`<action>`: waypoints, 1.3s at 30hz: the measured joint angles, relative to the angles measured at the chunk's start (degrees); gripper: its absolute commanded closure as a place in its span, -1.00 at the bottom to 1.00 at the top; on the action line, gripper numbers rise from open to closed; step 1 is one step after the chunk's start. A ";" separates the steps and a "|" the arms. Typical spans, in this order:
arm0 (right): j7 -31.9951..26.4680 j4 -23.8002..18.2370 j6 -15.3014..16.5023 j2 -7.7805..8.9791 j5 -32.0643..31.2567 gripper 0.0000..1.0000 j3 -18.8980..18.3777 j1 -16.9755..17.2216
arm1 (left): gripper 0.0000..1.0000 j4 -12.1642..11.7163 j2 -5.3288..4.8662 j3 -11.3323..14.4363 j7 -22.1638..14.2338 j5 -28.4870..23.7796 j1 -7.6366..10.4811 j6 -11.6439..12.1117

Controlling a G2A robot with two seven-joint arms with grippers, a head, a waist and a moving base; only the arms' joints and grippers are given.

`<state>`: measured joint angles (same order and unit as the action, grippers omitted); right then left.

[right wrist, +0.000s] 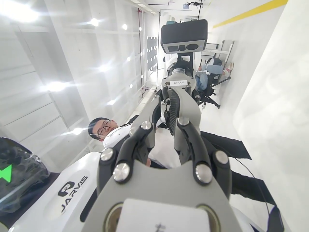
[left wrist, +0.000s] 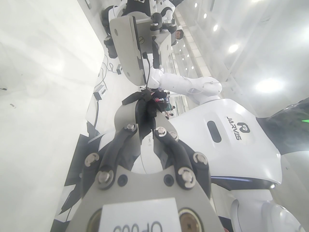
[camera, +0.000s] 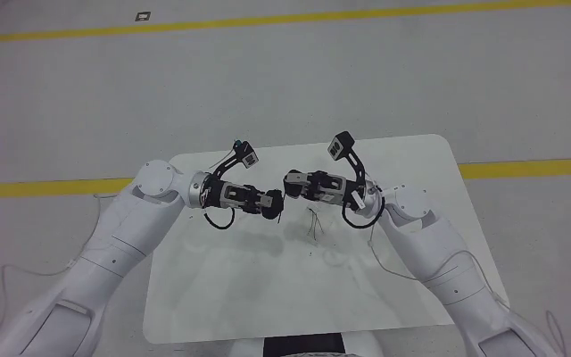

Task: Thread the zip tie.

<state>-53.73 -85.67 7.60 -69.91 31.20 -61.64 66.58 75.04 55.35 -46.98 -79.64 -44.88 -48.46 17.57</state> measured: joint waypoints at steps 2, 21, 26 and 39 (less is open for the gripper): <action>0.00 0.12 0.02 -0.02 0.06 0.78 0.05 -0.09 | 1.00 0.00 0.00 0.00 0.00 0.00 0.00 0.00; -0.09 0.87 0.64 -0.10 0.26 1.00 -0.04 -0.48 | 1.00 0.00 0.00 0.00 0.00 0.00 0.00 0.00; -0.20 0.50 0.72 -0.05 0.08 1.00 -0.18 -0.24 | -1.00 0.00 0.00 0.00 0.00 0.00 0.00 0.00; 11.32 0.35 -1.00 0.17 -3.15 1.00 -2.72 2.32 | -1.00 1.03 -0.70 -3.13 6.50 2.35 -2.16 1.93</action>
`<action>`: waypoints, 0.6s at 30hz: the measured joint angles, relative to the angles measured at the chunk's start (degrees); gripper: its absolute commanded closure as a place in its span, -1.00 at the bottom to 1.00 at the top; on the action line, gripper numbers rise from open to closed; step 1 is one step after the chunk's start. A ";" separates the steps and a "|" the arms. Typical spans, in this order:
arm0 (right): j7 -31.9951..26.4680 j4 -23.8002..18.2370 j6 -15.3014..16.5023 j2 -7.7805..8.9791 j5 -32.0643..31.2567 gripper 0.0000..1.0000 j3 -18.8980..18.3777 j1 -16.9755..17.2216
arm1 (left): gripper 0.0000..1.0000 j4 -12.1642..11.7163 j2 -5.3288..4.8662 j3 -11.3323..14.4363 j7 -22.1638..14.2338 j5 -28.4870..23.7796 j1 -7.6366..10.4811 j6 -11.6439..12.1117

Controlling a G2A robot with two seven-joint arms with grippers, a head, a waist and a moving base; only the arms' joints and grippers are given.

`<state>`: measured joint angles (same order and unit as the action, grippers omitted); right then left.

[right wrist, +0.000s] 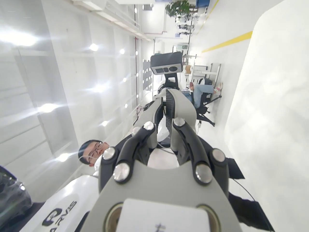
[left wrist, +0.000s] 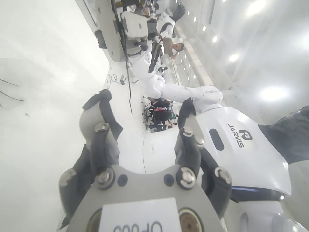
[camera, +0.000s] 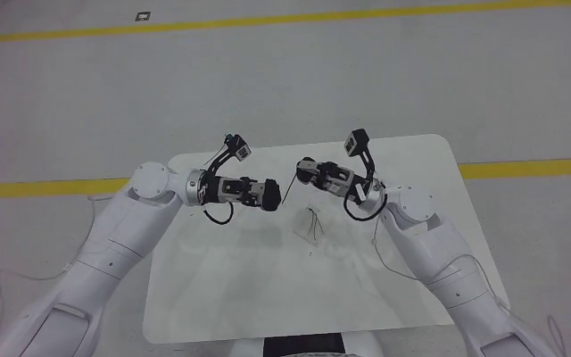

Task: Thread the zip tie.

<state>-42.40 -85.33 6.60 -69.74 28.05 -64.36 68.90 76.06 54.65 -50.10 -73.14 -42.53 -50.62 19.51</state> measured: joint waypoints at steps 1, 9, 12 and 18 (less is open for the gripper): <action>1.89 -0.23 -0.46 -0.05 0.39 1.00 -0.31 0.48 | -1.00 0.26 -0.10 -0.85 1.40 0.27 -0.75 0.03; 7.80 -1.03 -1.50 -0.16 -0.53 1.00 -0.85 1.52 | -1.00 0.30 -0.11 -2.95 6.69 1.81 -3.28 -0.03; 7.77 -1.02 -1.49 -0.16 -0.50 1.00 -0.84 1.52 | -1.00 0.30 -0.11 -2.94 6.69 1.80 -3.27 -0.03; 15.15 -2.25 0.57 -0.69 -0.23 1.00 -0.99 2.75 | -1.00 2.74 0.09 -4.20 12.32 3.85 -6.19 -0.03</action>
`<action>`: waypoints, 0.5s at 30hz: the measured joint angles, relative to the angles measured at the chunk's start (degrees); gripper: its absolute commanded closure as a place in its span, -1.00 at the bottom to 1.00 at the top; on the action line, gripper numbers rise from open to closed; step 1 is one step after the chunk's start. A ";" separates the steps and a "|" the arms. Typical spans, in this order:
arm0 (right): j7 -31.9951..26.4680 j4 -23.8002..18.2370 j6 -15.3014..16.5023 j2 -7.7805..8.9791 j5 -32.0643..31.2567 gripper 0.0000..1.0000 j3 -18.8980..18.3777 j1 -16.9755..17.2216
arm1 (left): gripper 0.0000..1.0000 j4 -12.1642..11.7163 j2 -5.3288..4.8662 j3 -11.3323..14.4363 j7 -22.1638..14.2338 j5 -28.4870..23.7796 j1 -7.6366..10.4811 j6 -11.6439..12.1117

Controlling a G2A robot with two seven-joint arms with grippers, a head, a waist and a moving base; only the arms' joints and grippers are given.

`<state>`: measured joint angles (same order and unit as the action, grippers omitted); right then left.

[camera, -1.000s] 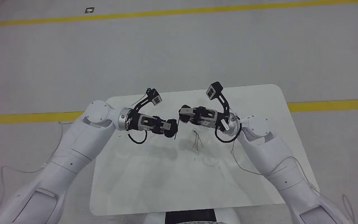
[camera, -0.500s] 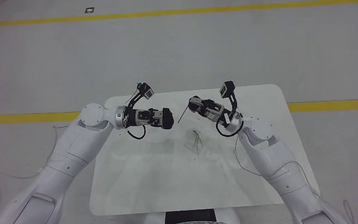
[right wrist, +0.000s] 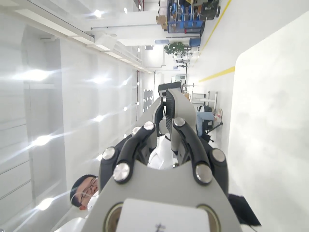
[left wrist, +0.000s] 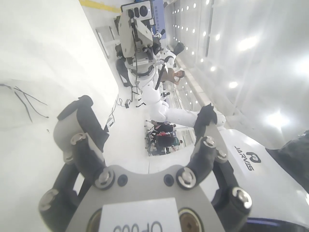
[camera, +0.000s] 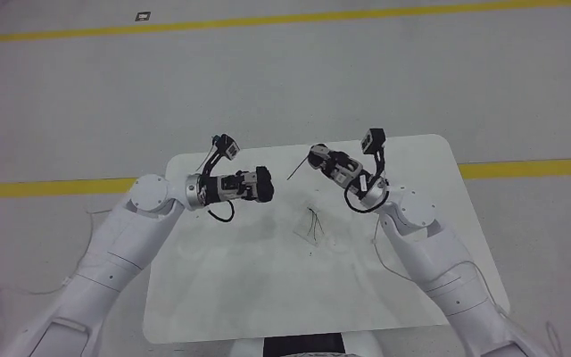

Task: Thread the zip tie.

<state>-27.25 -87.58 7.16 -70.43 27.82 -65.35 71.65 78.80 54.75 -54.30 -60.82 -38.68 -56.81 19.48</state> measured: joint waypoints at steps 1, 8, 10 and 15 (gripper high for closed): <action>2.62 -0.31 0.58 -0.21 -0.02 1.00 0.20 0.47 | -1.00 1.21 0.20 -0.87 2.49 0.81 -1.13 0.00; 15.79 -1.78 2.05 -1.41 -3.24 1.00 2.63 2.76 | -1.00 6.30 2.48 -3.69 13.43 7.58 -6.66 0.00; 18.31 -2.11 2.16 -1.72 -4.27 1.00 3.37 3.19 | -1.00 6.75 3.44 -4.21 15.57 9.25 -7.29 0.00; 20.74 -2.43 2.26 -1.98 -6.41 1.00 4.03 3.42 | -1.00 6.91 4.70 -4.88 17.93 9.98 -7.81 0.00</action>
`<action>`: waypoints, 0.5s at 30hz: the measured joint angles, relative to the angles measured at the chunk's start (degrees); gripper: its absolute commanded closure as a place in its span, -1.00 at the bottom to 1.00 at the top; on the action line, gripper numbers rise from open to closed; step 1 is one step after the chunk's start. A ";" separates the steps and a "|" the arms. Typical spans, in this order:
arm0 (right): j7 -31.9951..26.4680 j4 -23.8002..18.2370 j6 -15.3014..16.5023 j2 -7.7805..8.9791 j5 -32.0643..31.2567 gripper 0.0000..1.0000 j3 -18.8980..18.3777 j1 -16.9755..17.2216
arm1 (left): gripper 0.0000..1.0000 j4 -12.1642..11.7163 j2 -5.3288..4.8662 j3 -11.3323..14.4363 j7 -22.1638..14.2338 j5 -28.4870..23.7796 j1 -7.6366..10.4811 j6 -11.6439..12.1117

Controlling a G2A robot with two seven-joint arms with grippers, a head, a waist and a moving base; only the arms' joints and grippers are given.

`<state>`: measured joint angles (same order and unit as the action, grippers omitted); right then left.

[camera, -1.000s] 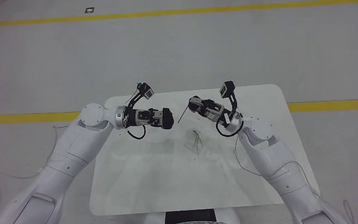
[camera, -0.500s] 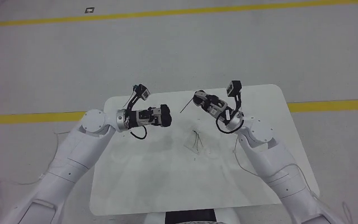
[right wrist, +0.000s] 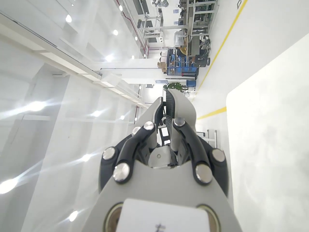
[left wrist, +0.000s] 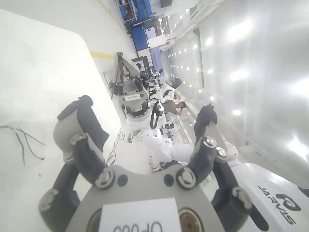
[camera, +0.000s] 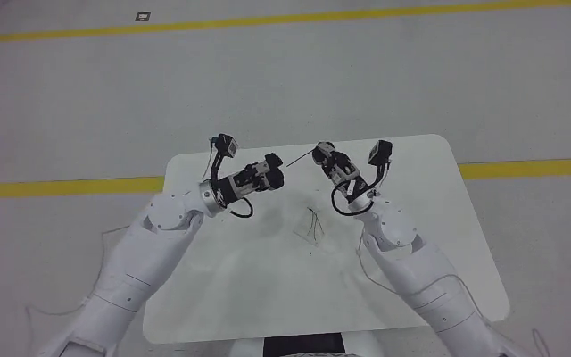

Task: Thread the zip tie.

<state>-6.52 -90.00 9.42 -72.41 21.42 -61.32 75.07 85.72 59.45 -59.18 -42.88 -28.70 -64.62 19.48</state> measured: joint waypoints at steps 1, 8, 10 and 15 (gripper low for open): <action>-0.06 0.01 0.00 0.01 0.07 1.00 -0.01 -0.01 | -1.00 -0.01 -0.03 0.01 -0.05 -0.01 0.01 0.00; -0.17 -0.03 -0.14 0.03 -0.20 1.00 0.06 0.03 | -1.00 0.18 0.05 0.22 0.58 -0.62 -0.46 -0.18; -0.19 -0.72 -0.34 -0.07 -1.86 1.00 0.42 0.55 | -1.00 -0.23 0.22 0.42 0.29 -2.57 -0.94 -0.12; 1.22 -1.42 -0.74 -0.52 -0.86 1.00 0.85 1.34 | -1.00 -2.29 1.32 0.41 -3.81 -13.39 -0.89 0.01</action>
<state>-5.29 -91.43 8.68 -72.93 20.55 -60.47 76.42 83.43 60.77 -58.77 -46.69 -42.09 -65.52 19.49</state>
